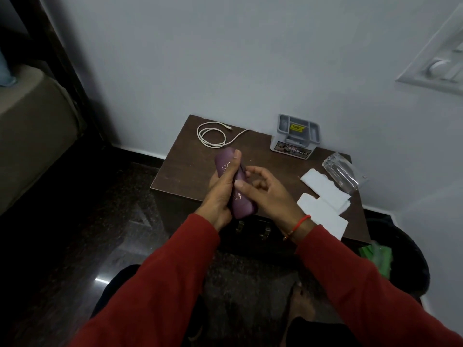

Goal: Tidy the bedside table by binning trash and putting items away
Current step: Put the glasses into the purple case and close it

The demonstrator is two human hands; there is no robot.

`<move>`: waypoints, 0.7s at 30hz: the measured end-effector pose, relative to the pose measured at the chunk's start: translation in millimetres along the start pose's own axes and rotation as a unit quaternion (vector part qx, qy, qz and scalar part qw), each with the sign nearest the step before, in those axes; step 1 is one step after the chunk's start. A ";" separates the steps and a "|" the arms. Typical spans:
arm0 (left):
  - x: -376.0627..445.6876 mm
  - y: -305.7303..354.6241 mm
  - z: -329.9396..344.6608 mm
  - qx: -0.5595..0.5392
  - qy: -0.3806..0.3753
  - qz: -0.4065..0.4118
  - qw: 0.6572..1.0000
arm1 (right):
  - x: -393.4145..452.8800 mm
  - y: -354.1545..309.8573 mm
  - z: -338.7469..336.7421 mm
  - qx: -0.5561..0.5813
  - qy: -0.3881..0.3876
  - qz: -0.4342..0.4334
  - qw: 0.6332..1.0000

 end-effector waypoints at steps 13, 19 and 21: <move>-3.0 8.8 -4.7 0.081 0.071 0.034 0.994 | 7.1 12.5 -20.4 0.043 0.082 0.002 0.996; -2.9 10.1 -16.5 0.097 0.123 -0.024 0.987 | 45.1 47.4 -63.4 -0.004 0.219 0.053 0.974; -0.1 9.7 -18.7 0.092 0.122 -0.028 0.988 | 59.7 58.2 -68.1 -0.038 0.216 0.053 0.974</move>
Point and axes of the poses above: each hand's wrist, its own x-axis towards the middle knuckle, its own z-axis out of the palm, y = z × x, the point moved 7 cm from there along x, towards the middle knuckle, and after that the axes turned 7 degrees about -z, right-handed, at the moved point
